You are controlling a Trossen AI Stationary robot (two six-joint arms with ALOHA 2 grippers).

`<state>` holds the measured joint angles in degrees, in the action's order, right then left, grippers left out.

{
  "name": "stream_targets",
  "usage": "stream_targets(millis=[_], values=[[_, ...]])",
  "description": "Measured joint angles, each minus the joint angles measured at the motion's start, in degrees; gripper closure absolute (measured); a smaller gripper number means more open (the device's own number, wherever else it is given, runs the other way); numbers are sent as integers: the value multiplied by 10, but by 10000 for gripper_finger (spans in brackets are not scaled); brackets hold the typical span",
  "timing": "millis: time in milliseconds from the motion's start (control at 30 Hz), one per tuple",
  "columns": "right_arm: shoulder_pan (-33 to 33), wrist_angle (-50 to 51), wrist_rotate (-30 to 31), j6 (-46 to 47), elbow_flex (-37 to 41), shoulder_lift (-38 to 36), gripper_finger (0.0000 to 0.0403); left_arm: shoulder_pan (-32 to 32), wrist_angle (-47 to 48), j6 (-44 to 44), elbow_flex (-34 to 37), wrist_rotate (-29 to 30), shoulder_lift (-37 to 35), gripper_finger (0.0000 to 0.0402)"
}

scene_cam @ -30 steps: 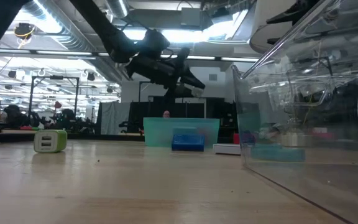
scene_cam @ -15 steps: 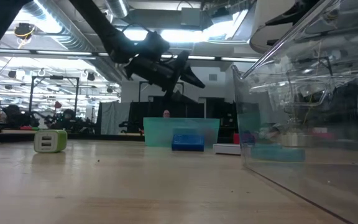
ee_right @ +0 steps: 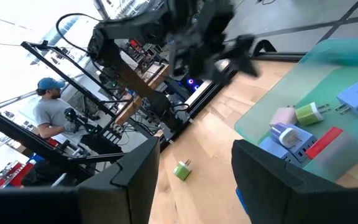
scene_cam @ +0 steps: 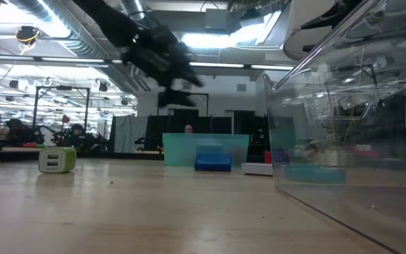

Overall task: Pick & Place Office items
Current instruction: Put the green charger adapter into the green bin

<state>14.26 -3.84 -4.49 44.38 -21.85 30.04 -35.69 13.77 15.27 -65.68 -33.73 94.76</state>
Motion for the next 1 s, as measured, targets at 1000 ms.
stream_targets(millis=[1000], values=[[4,-6,6,-7,0,0,202,503,466,-391,110,452,-137,112]])
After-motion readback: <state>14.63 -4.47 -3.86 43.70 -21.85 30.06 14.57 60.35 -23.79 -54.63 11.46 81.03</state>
